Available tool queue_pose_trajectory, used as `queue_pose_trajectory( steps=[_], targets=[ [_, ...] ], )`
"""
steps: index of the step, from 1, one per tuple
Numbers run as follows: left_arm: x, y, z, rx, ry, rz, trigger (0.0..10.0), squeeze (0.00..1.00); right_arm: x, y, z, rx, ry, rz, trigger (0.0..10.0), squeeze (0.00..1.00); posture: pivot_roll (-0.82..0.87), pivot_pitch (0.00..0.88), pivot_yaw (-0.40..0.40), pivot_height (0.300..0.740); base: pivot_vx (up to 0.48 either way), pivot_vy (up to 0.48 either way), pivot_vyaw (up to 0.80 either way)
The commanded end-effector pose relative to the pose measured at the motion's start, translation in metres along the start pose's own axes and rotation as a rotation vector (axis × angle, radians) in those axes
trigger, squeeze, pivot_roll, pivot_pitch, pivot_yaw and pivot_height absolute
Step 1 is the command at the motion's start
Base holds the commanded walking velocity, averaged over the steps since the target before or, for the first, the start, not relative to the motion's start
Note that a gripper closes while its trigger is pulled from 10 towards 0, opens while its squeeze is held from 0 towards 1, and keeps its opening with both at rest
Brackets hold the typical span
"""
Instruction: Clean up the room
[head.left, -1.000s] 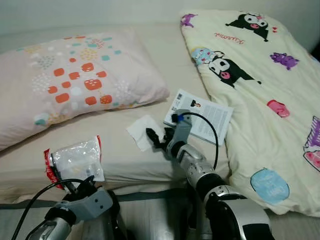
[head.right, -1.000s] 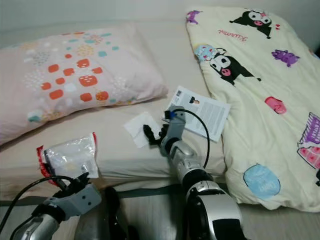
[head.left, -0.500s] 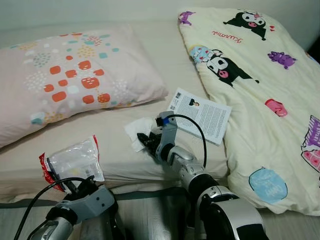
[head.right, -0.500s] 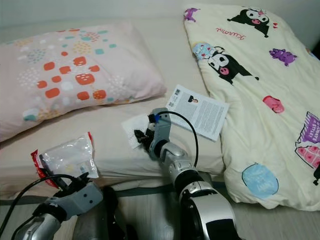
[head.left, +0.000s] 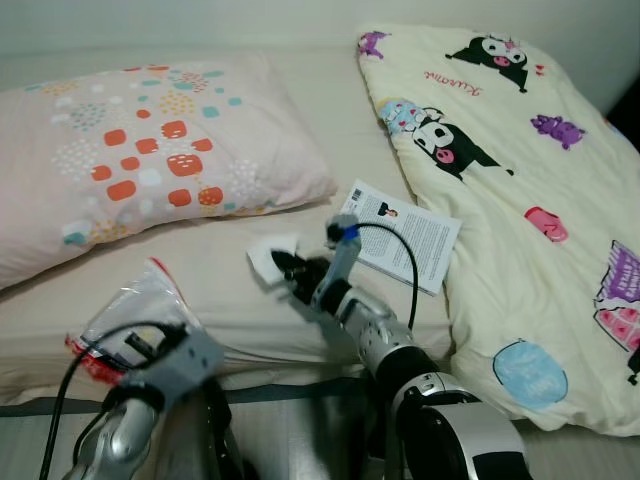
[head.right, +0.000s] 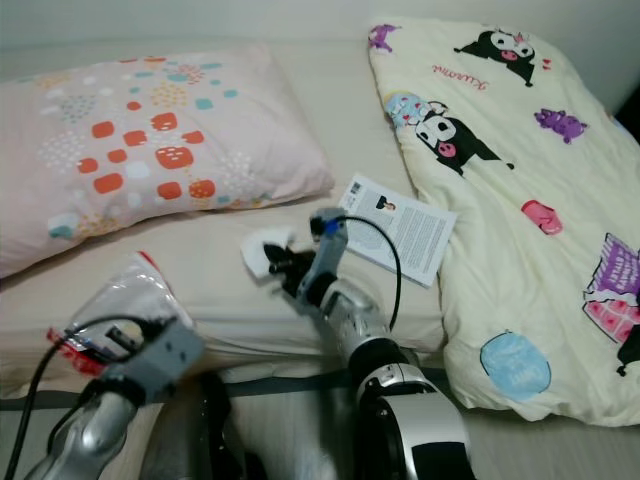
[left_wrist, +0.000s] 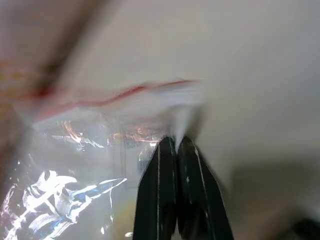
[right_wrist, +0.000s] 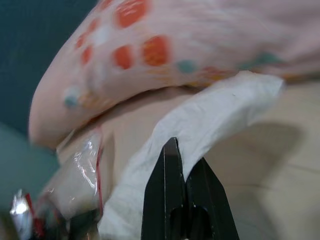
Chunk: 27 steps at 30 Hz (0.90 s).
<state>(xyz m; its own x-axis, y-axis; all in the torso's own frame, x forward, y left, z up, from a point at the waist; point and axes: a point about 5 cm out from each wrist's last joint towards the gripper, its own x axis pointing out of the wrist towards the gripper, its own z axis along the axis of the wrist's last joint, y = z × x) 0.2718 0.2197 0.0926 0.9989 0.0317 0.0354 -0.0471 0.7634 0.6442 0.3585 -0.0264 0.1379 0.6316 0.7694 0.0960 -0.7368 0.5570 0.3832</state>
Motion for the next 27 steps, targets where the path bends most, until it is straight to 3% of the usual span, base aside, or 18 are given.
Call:
queue_pose_trajectory(
  steps=[1, 3, 6, 10, 19, 20, 22, 23, 24, 25, 26, 27],
  targets=[
    [0.002, 0.021, -0.021, -0.043, 0.114, 0.108, 0.0, 0.0, -0.004, 0.009, -0.023, -0.012, 0.068, 0.039, 0.0, 0.0, 0.02, 0.158, -0.047, 0.485, 0.0, 0.0, 0.0],
    [0.012, 0.04, -0.026, -0.094, 0.149, 0.199, 0.0, 0.0, -0.01, 0.017, -0.036, -0.055, 0.117, 0.09, 0.0, 0.0, 0.01, 0.125, -0.051, 0.485, 0.0, 0.0, 0.0],
    [0.018, 0.07, -0.032, -0.187, 0.187, 0.342, 0.0, 0.0, -0.024, 0.026, -0.056, -0.019, 0.164, 0.172, 0.0, 0.0, 0.0, 0.07, -0.053, 0.485, 0.0, 0.0, 0.0],
    [0.022, 0.087, -0.033, -0.225, 0.187, 0.421, 0.0, 0.0, -0.032, 0.017, -0.058, 0.053, 0.128, 0.138, 0.0, 0.0, 0.01, 0.012, -0.055, 0.495, 0.0, 0.0, 0.0],
    [0.02, 0.092, -0.044, -0.262, 0.227, 0.465, 0.0, 0.0, -0.036, 0.01, -0.054, 0.055, 0.123, 0.107, 0.0, 0.0, -0.01, 0.0, -0.048, 0.509, 0.0, 0.0, 0.0],
    [0.017, 0.085, -0.053, -0.337, 0.258, 0.401, 0.0, 0.0, -0.038, 0.008, -0.049, 0.042, 0.118, 0.105, 0.0, 0.0, -0.01, 0.0, -0.049, 0.514, 0.0, 0.0, 0.0],
    [0.017, 0.085, -0.053, -0.337, 0.258, 0.401, 0.0, 0.0, -0.038, 0.008, -0.049, 0.042, 0.118, 0.105, 0.0, 0.0, -0.01, 0.0, -0.049, 0.514, 0.0, 0.0, 0.0],
    [0.017, 0.073, -0.058, -0.42, 0.265, 0.279, 0.4, 0.0, -0.039, 0.006, -0.045, 0.031, 0.117, 0.1, 0.0, 0.0, 0.0, 0.0, -0.055, 0.519, 0.0, 0.0, 0.0],
    [0.017, 0.073, -0.058, -0.42, 0.265, 0.279, 0.4, 0.0, -0.039, 0.006, -0.045, 0.031, 0.117, 0.1, 0.0, 0.0, 0.0, 0.0, -0.055, 0.519, 0.0, 0.0, 0.0],
    [0.018, 0.061, -0.055, -0.542, 0.223, 0.125, 2.0, 0.0, -0.04, 0.004, -0.042, 0.025, 0.115, 0.092, 0.0, 0.0, 0.0, 0.0, -0.061, 0.524, 0.0, 0.0, 0.0],
    [0.017, 0.05, -0.046, -0.636, 0.153, -0.043, 1.8, 0.0, -0.042, 0.0, -0.041, 0.022, 0.115, 0.077, 0.0, 0.0, 0.01, 0.0, -0.061, 0.529, 0.0, 0.0, 0.0],
    [0.017, 0.05, -0.046, -0.636, 0.153, -0.043, 1.8, 0.0, -0.042, 0.0, -0.041, 0.022, 0.115, 0.077, 0.0, 0.0, 0.01, 0.0, -0.061, 0.529, 0.0, 0.0, 0.0]
  ],
)
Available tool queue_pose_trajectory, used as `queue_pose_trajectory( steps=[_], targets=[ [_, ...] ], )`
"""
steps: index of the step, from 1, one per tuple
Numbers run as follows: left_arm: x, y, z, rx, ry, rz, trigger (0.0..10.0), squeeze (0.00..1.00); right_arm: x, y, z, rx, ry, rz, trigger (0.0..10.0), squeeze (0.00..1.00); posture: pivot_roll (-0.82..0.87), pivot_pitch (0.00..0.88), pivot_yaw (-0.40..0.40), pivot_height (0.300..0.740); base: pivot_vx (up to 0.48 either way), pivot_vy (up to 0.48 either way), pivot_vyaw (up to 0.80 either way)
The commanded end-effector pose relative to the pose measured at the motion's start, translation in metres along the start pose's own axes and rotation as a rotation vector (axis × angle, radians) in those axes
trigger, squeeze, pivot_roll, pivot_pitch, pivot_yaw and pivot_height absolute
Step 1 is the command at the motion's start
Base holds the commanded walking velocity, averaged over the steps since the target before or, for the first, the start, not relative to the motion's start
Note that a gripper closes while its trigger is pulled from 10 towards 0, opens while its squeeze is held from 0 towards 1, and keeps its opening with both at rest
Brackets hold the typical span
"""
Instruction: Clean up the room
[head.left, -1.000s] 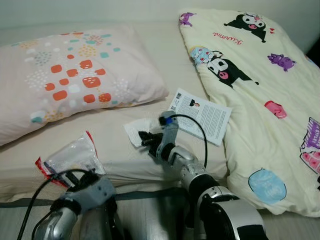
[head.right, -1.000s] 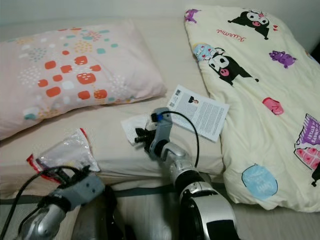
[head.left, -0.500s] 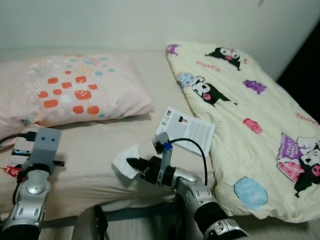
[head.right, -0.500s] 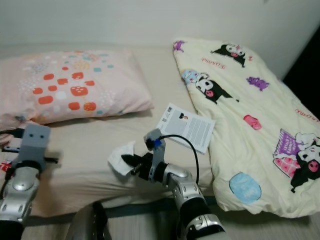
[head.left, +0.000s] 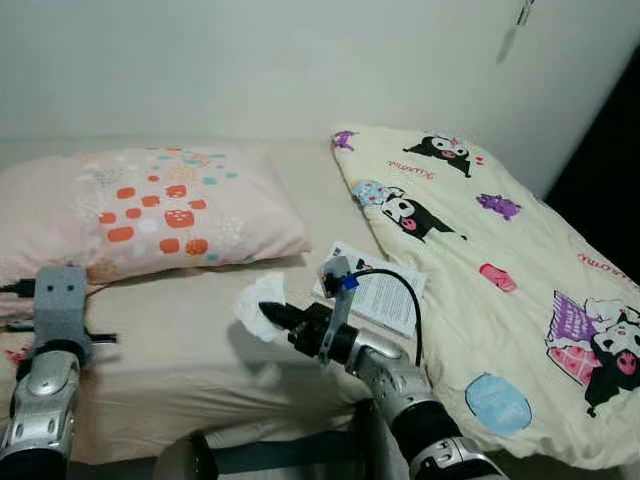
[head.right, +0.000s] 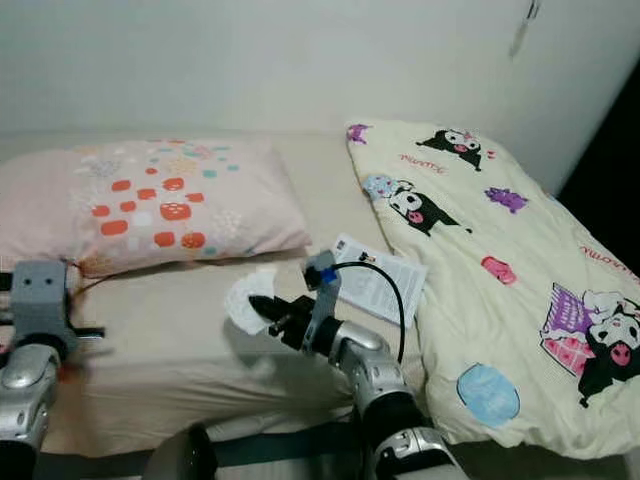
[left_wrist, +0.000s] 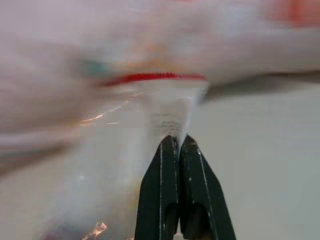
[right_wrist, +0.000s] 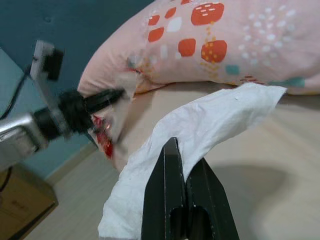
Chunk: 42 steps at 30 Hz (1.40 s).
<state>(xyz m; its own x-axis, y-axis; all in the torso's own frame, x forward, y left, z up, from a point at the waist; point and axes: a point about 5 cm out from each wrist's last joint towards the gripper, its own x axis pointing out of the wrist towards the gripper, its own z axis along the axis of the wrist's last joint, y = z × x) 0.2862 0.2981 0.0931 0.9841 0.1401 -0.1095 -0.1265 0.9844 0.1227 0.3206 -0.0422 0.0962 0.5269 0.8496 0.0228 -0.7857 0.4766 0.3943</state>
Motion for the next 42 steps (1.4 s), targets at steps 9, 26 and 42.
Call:
queue_pose_trajectory(
  steps=[9, 26, 42],
  targets=[
    [-0.039, -0.061, 0.041, -0.411, -0.131, -0.877, 3.8, 0.0, -0.007, -0.017, 0.012, -0.001, -0.031, -0.11, 0.0, 0.0, 0.01, 0.0, -0.054, 0.558, 0.0, 0.0, 0.0],
    [0.024, -0.086, 0.054, -0.721, -0.259, -0.441, 10.0, 0.0, -0.027, -0.041, 0.024, 0.007, -0.082, -0.262, 0.0, 0.0, -0.02, 0.0, -0.045, 0.621, 0.0, 0.0, 0.0],
    [0.03, -0.101, 0.014, -0.665, -0.036, -0.396, 10.0, 0.0, -0.033, -0.047, 0.021, -0.004, -0.08, -0.312, 0.0, 0.0, -0.03, 0.0, -0.049, 0.684, -0.03, 0.0, 0.0]
  ],
)
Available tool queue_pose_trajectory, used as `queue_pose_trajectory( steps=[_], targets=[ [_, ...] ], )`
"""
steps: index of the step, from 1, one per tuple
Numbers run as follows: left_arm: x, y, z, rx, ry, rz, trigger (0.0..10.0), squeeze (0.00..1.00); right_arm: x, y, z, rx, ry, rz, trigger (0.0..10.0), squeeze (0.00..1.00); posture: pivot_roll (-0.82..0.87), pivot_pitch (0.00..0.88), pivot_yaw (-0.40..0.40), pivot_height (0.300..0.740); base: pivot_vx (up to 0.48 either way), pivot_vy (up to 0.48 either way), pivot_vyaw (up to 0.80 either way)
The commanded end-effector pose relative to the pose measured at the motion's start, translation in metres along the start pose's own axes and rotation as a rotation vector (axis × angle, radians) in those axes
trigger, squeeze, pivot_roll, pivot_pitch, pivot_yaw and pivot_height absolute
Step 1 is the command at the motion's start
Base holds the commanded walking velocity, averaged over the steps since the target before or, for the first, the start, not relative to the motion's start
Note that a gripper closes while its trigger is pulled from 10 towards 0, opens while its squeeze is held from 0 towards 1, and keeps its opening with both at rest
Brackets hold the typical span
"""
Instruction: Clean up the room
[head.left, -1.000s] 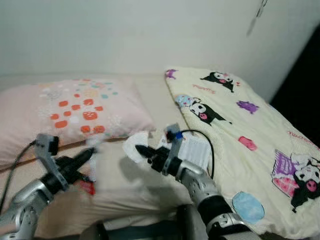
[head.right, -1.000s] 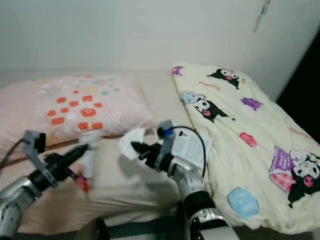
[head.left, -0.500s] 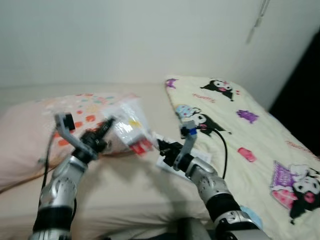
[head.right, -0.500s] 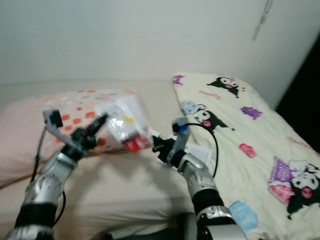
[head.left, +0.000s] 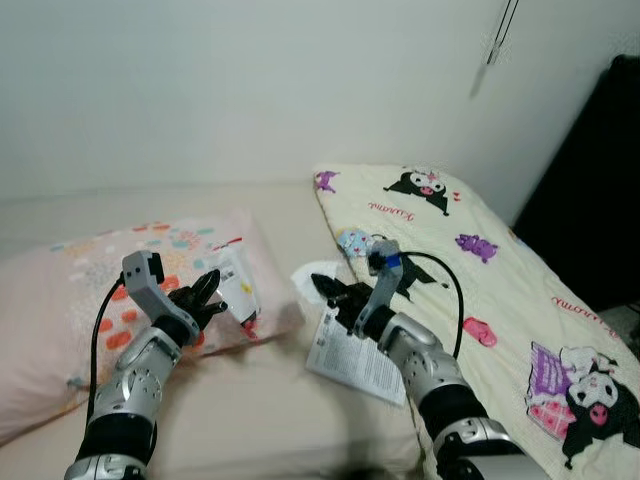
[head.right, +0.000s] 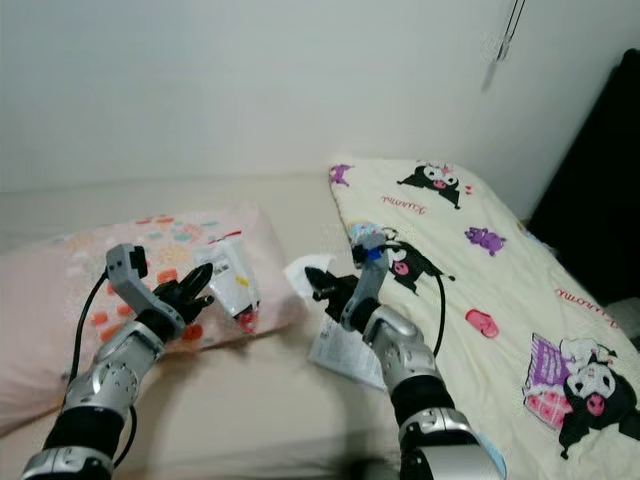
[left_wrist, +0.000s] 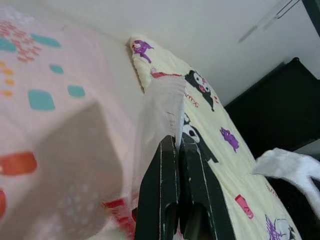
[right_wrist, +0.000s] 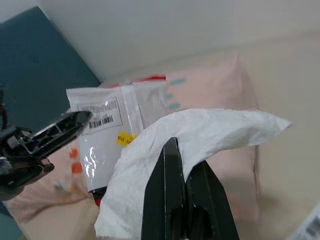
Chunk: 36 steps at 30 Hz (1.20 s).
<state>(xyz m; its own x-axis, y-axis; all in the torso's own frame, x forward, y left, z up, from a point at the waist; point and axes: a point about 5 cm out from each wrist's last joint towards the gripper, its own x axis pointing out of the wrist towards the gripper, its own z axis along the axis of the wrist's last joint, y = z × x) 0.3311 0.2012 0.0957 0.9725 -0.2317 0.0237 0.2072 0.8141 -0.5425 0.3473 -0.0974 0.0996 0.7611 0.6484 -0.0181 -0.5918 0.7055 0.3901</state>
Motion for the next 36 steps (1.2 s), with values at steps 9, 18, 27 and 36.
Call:
queue_pose_trajectory(
  steps=[9, 18, 27, 36],
  targets=[
    [-0.01, 0.026, 0.003, 0.025, -0.001, 0.098, 10.0, 0.0, 0.001, -0.001, -0.006, -0.032, 0.004, -0.042, 10.0, 0.0, -0.02, 0.0, -0.05, 0.698, -0.431, 0.0, 0.0],
    [-0.019, 0.037, -0.01, 0.049, 0.038, 0.161, 10.0, 0.0, -0.002, -0.003, -0.007, -0.016, 0.003, -0.042, 10.0, 0.0, -0.03, 0.0, -0.046, 0.728, 0.0, 0.0, 0.0],
    [-0.047, 0.058, -0.055, 0.185, 0.265, 0.317, 10.0, 0.0, -0.018, -0.017, -0.04, -0.046, 0.148, -0.184, 10.0, 0.0, -0.03, 0.0, -0.046, 0.733, 0.0, 0.0, 0.09],
    [-0.117, 0.082, -0.119, 0.197, 0.581, 0.59, 10.0, 0.0, -0.083, -0.033, -0.124, -0.043, 0.532, -0.374, 10.0, 0.0, -0.03, 0.0, -0.046, 0.733, 0.0, 0.0, 0.76]
  ],
)
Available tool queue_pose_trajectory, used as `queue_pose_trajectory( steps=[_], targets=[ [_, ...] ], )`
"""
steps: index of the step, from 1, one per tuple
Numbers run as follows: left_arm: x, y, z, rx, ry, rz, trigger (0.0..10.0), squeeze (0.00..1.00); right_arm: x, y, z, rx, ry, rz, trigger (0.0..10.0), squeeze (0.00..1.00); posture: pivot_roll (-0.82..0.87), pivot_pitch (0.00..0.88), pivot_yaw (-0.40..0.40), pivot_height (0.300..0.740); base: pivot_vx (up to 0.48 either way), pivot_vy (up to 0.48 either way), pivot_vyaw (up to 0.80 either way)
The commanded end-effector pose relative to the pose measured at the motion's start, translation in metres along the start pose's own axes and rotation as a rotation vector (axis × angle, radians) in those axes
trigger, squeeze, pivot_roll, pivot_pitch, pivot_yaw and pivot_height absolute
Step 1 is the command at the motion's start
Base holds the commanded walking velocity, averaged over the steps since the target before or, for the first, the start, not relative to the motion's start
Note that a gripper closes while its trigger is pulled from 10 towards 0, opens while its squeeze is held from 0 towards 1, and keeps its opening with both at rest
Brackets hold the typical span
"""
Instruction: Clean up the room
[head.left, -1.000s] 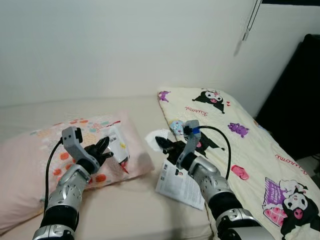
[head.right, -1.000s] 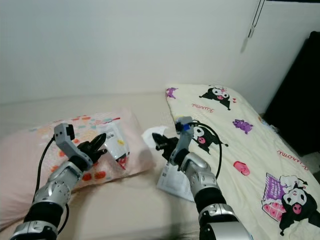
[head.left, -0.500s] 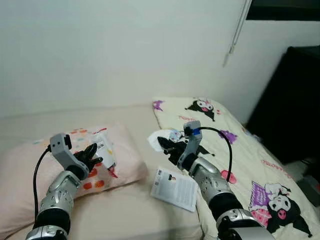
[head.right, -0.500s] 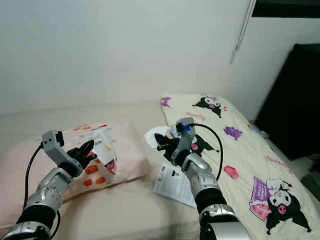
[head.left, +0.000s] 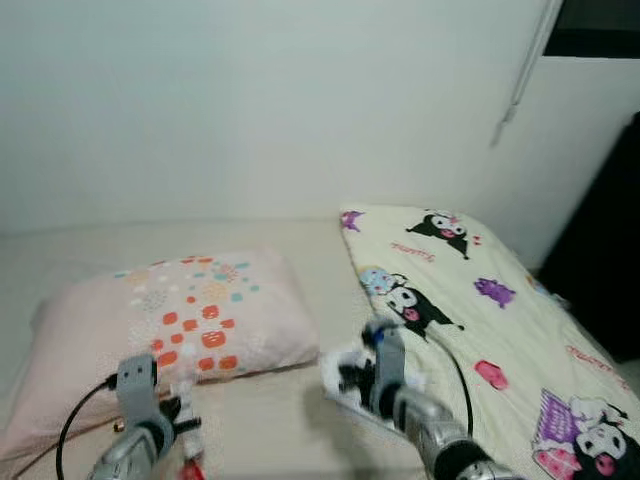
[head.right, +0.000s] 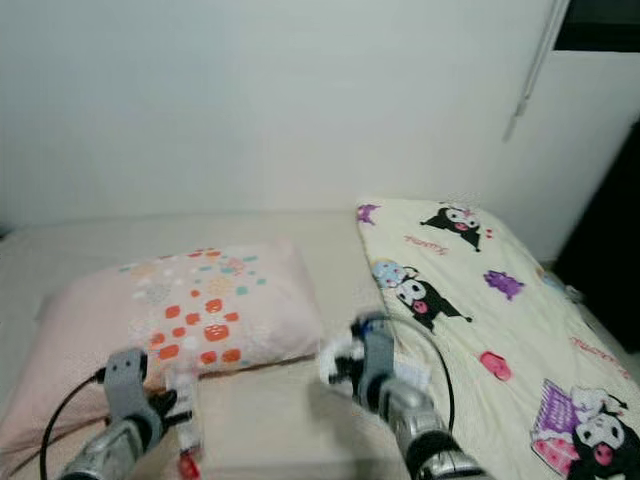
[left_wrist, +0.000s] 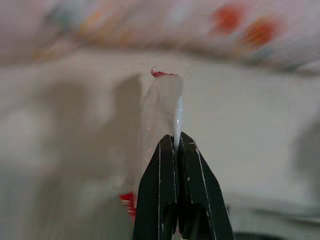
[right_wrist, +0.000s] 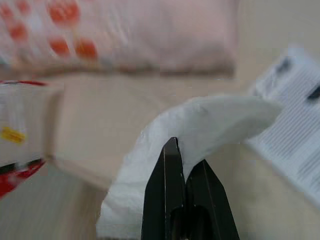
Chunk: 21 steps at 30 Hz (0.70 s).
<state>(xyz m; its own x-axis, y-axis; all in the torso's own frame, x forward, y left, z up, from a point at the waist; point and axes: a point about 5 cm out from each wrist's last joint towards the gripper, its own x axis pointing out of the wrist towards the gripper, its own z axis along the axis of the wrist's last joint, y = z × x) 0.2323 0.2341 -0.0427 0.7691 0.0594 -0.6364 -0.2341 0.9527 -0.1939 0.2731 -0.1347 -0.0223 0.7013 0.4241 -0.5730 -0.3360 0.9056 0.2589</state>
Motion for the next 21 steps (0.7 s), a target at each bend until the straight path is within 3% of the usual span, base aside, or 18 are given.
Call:
queue_pose_trajectory(
  steps=[1, 3, 4, 6, 8, 13, 21],
  targets=[
    [-0.009, 0.009, -0.033, 0.004, 0.128, 0.07, 10.0, 0.0, -0.007, -0.009, -0.02, 0.03, 0.073, -0.064, 10.0, 0.0, -0.03, 0.0, -0.042, 0.733, 0.0, 0.0, 0.76],
    [-0.019, 0.018, -0.056, 0.014, 0.218, 0.121, 10.0, 0.0, -0.014, -0.015, -0.038, 0.123, 0.101, -0.117, 10.0, 0.0, -0.04, 0.0, -0.039, 0.733, 0.0, 0.0, 0.76],
    [-0.019, 0.018, -0.056, 0.014, 0.218, 0.121, 10.0, 0.0, -0.014, -0.015, -0.038, 0.123, 0.101, -0.117, 10.0, 0.0, -0.04, 0.0, -0.039, 0.733, 0.0, 0.0, 0.76],
    [-0.027, 0.023, -0.073, 0.025, 0.277, 0.142, 10.0, 0.0, -0.019, -0.018, -0.047, 0.241, 0.083, -0.143, 10.0, 0.0, -0.05, 0.0, -0.038, 0.733, -0.234, 0.0, 0.76],
    [-0.03, 0.024, -0.08, 0.03, 0.301, 0.147, 10.0, 0.0, -0.021, -0.019, -0.05, 0.282, 0.072, -0.142, 10.0, 0.0, -0.04, 0.0, -0.043, 0.733, -0.474, 0.0, 0.76],
    [-0.033, 0.022, -0.089, 0.088, 0.335, 0.13, 10.0, 0.0, -0.022, -0.019, -0.052, 0.301, 0.063, -0.126, 10.0, 0.0, -0.04, 0.0, -0.051, 0.733, -0.48, 0.0, 0.76],
    [-0.026, 0.011, -0.082, 0.094, 0.313, 0.113, 10.0, 0.0, -0.022, -0.018, -0.054, 0.281, 0.078, -0.117, 10.0, 0.0, -0.04, 0.0, -0.054, 0.733, -0.48, 0.0, 0.76]
  ],
)
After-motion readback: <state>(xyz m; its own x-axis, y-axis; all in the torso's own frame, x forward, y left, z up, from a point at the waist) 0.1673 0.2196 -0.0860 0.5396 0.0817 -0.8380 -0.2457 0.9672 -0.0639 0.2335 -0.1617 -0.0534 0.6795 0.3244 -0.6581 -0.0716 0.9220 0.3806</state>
